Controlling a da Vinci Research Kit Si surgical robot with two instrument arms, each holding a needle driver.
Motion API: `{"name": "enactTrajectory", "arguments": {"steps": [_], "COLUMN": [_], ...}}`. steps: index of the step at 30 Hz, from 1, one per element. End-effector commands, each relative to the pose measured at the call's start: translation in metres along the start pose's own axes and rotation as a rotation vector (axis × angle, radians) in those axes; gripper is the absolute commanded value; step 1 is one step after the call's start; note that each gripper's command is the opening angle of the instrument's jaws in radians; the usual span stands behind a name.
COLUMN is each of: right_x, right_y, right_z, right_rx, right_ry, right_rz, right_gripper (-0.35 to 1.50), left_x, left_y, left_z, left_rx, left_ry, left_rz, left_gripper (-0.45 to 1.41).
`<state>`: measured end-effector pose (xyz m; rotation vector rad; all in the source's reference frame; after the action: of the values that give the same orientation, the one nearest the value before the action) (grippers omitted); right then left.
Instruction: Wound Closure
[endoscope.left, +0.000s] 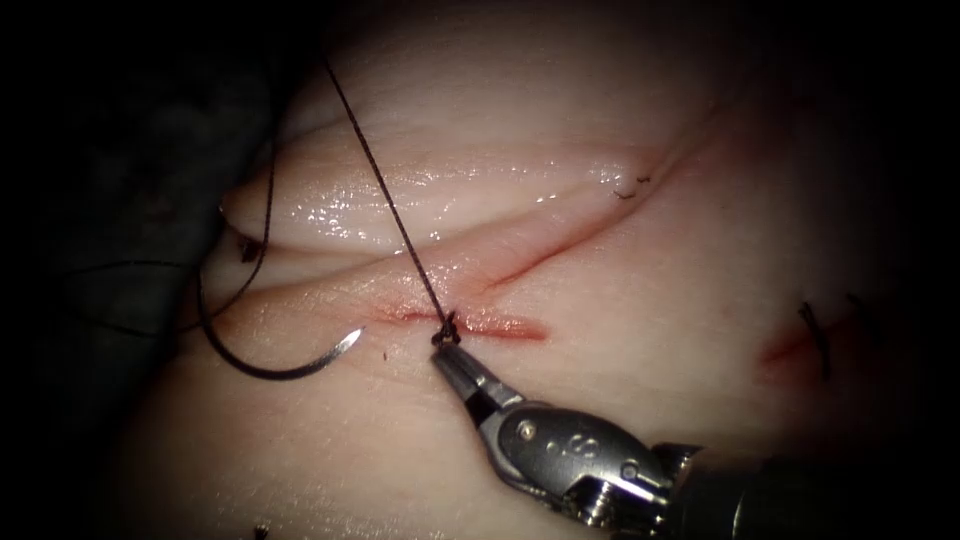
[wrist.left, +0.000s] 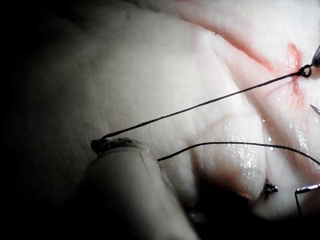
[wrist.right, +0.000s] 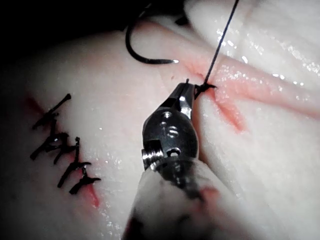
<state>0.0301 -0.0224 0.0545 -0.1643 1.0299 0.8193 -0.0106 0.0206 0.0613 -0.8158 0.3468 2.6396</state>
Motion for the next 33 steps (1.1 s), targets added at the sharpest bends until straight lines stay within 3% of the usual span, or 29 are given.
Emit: {"name": "enactTrajectory", "arguments": {"steps": [1,13,22,30,33], "right_x": [-0.0006,-0.0012,-0.0034,-0.0029,-0.0026], "right_y": [-0.0006,-0.0016,-0.0025,-0.0025,-0.0025], "right_z": [0.0005,0.0000,-0.0003,0.0003,0.0006], "right_rx": [0.002,0.112,0.183,0.204,0.204], "right_ry": [0.001,0.040,-0.038,-0.022,0.019], "right_rz": [-0.018,-0.242,-0.331,-0.379,-0.380], "right_gripper": [-0.35,-0.35,-0.35,-0.35,-0.35], "left_x": [0.0004,0.0006,-0.0002,0.0000,0.0007], "left_y": [-0.0003,-0.0048,-0.0076,-0.0064,-0.0052], "left_z": [0.0008,0.0009,0.0009,0.0006,0.0002], "left_rx": [0.012,0.114,0.145,0.165,0.165], "left_ry": [0.001,-0.002,-0.009,-0.005,0.018], "left_rz": [-0.008,-0.032,-0.026,-0.034,-0.031], "left_gripper": [-0.45,-0.45,-0.45,-0.45,-0.45]}}
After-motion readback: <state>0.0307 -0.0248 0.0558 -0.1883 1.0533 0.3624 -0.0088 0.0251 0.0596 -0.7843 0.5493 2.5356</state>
